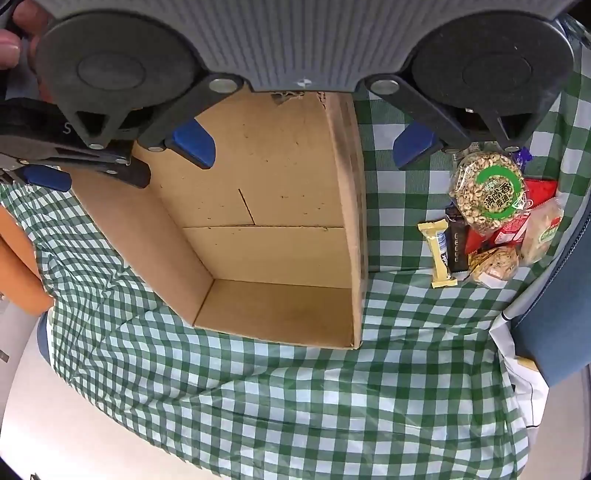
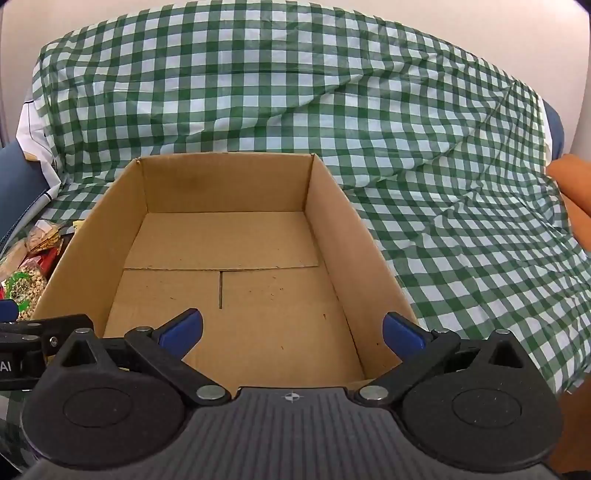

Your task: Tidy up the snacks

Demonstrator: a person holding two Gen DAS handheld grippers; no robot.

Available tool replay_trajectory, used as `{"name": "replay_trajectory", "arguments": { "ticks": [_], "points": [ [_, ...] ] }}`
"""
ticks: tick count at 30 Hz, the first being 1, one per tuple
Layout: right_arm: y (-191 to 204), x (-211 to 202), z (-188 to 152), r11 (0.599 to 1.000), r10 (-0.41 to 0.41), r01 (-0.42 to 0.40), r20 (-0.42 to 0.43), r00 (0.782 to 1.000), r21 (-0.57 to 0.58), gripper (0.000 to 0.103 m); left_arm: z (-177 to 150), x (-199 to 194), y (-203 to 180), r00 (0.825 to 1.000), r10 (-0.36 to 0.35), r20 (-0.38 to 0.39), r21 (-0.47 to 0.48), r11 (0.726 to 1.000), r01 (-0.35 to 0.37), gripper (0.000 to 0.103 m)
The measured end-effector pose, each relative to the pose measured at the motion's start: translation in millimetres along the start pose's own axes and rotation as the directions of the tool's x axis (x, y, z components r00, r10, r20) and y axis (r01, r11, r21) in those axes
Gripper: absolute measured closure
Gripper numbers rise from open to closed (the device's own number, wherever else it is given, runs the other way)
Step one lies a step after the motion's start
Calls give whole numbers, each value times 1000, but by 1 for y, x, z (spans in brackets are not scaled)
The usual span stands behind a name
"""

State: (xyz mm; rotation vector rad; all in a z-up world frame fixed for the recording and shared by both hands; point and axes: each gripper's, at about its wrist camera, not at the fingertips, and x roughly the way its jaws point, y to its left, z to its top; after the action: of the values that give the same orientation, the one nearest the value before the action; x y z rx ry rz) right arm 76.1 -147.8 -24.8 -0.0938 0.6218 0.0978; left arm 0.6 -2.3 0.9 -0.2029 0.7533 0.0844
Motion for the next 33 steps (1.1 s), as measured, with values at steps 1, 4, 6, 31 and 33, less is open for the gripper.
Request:
{"name": "replay_trajectory", "arguments": {
  "ticks": [1,4,6,31,33],
  "points": [
    [0,1,1,1000,-1,1,-3,1000,1,0,0,0,-1,1000,0,0,-2,1000,0,1],
    [6,-1,-1,1000,-1,1,7,1000,1,0,-1,0,-3,1000,0,4,-3,1000,0,1],
    [5,-1,-1,1000,-1,1,5,1000,-2,0,-3,-2,1,1000,-2,4,-3,1000,2,1],
    [7,-2,0,999,45,-45,27,999,-16,11,-3,-5,3,1000,-25,7,19,1000,25,42],
    [8,-3,1,998,69,-69,26,997,-10,18,-2,-7,8,1000,-31,3,12,999,31,56]
  ]
}}
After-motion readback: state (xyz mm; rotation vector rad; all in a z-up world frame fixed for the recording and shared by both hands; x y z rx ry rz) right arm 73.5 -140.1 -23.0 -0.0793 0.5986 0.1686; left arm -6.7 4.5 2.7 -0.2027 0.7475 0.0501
